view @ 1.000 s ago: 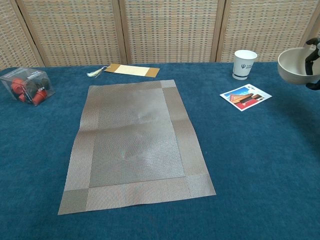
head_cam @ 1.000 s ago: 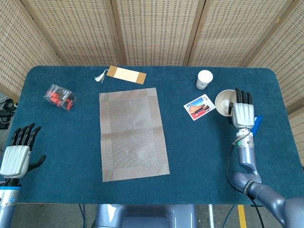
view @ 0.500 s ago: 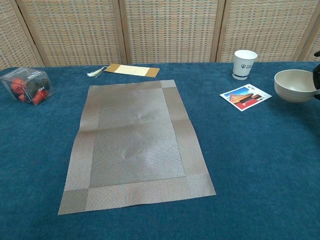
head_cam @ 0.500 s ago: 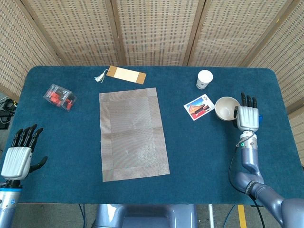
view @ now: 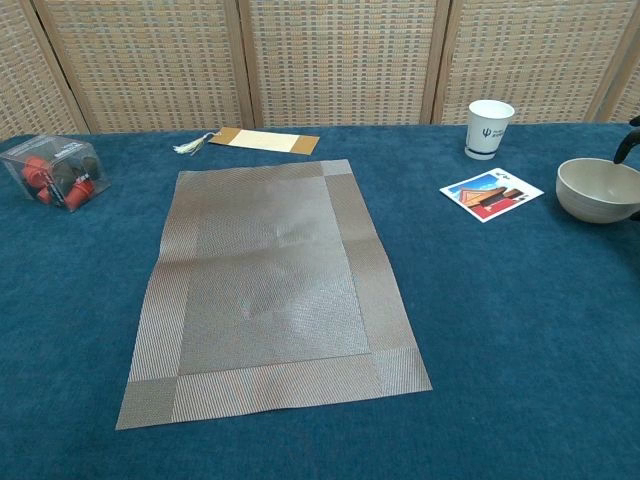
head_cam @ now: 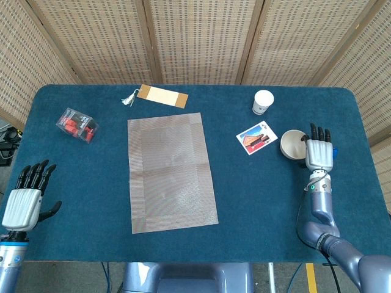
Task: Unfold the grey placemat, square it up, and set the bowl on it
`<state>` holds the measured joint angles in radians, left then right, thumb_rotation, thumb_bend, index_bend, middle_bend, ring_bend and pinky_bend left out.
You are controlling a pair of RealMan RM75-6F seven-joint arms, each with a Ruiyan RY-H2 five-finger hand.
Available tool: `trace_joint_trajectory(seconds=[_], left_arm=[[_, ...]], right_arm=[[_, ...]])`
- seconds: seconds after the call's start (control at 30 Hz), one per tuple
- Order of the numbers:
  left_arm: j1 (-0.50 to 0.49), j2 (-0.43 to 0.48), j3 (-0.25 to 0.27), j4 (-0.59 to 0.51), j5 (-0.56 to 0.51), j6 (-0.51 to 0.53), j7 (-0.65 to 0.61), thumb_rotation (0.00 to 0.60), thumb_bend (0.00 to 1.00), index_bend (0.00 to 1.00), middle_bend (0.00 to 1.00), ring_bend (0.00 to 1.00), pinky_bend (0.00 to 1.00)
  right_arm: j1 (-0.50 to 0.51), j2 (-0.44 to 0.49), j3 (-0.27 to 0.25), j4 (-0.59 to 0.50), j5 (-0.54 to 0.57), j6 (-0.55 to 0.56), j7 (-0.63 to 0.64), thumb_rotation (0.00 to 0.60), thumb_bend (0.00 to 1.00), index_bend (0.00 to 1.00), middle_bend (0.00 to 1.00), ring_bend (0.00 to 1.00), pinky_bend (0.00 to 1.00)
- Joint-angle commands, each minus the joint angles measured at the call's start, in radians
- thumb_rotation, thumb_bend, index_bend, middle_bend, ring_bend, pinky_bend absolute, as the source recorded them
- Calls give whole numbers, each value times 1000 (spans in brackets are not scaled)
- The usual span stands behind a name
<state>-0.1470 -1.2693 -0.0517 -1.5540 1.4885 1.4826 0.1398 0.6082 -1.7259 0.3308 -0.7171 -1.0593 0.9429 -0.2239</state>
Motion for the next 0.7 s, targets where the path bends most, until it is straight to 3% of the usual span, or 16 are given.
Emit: trace_joint_trajectory(seconds=[0.03,0.23,0.3,0.37,0.5,0.7], left_arm=[[1,2,-2,-2,-1,1,-4,600,239,77,0,0,0],[5,8,-6,-4,5,15,-21,600,239,77,0,0,0],[6,11,-7,-5,5,16,-25,600,238,77,0,0,0],[5,14,-5,-3,-2,5,-23,600,238,75,0,0,0],[4,17,-6,-2,-12,-6,-26,600,238,70,0,0,0],[2,18,-4,3,-14,-17,-31,600,239,69,0,0,0]], right_arm=[[-23,20,-8,-53,-15,44,3,600,198,289,0,0,0],[-87,76,-51,-226,-73,152,0,600,169,254,0,0,0],[-110,101,-77,-318,-108,195,-11,600,158,247,0,0,0],[-130,125,-141,-473,-207,258,-32,600,144,236,0,0,0],[-138,143,-193,-638,-264,280,-107,600,100,139,0,0,0],[-119,101,-216,-727,-294,262,-164,600,60,92,0,0,0]])
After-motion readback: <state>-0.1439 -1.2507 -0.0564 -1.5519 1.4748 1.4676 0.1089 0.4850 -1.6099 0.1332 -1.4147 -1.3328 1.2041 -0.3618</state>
